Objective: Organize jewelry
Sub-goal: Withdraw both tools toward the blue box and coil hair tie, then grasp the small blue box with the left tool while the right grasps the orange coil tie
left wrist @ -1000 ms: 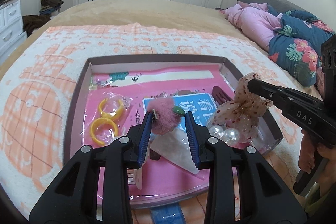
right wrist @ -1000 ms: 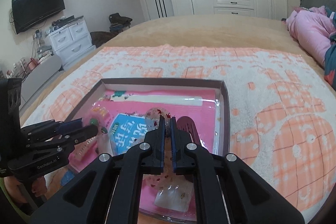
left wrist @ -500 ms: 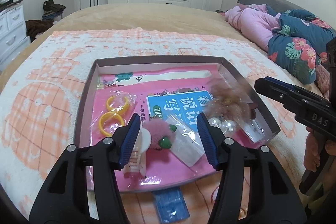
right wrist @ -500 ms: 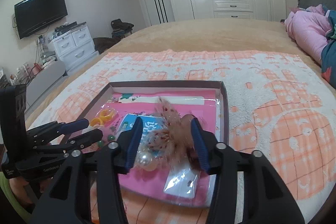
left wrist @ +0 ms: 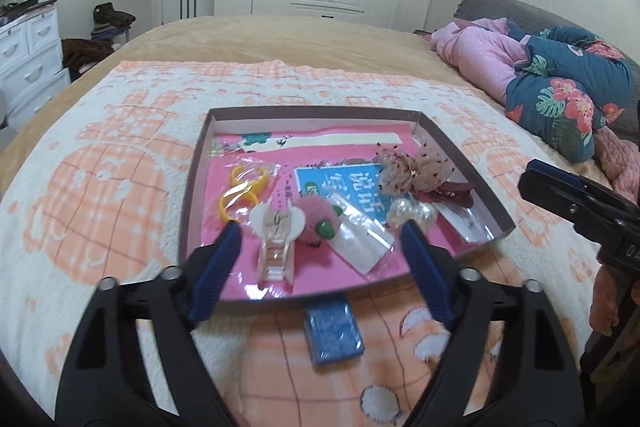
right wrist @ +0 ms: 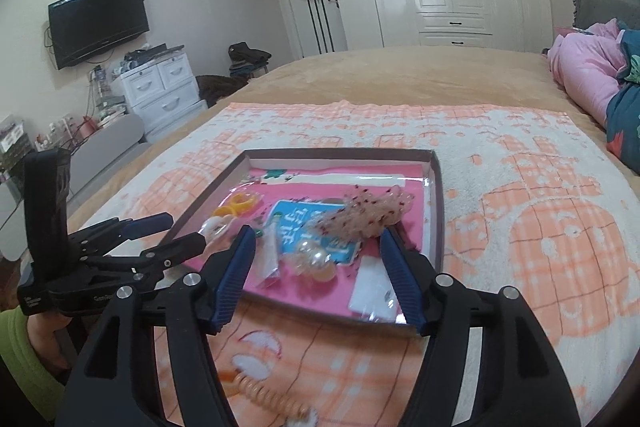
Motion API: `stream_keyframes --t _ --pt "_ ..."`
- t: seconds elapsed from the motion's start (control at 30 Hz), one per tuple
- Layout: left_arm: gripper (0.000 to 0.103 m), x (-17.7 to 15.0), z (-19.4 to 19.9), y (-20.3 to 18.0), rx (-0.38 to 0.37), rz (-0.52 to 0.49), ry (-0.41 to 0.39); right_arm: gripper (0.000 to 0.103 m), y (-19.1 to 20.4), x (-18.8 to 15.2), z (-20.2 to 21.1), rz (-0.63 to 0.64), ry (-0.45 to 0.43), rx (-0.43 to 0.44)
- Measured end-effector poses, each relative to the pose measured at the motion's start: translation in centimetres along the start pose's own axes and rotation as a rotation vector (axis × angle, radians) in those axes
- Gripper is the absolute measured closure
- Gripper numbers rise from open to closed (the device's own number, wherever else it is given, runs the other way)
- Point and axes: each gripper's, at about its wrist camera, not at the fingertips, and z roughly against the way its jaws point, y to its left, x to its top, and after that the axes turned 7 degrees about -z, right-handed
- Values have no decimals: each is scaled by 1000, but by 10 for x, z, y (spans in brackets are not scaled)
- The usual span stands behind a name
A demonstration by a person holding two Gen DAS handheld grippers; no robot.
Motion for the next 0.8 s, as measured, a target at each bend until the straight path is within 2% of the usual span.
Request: stream_keyframes --t 0.1,0.2,0.5,0.8 --pt "26 -6 5 1 4 -8 6 40 8 -8 6 23 10 6" --pt "21 -13 10 3 6 -6 12 40 16 -18 10 63 25 -3" --pt "21 -28 14 2 5 -10 45 40 22 -54 21 111 90 -8" --pt "21 -46 7 -3 5 -27 104 40 33 -81 13 193 179 -18"
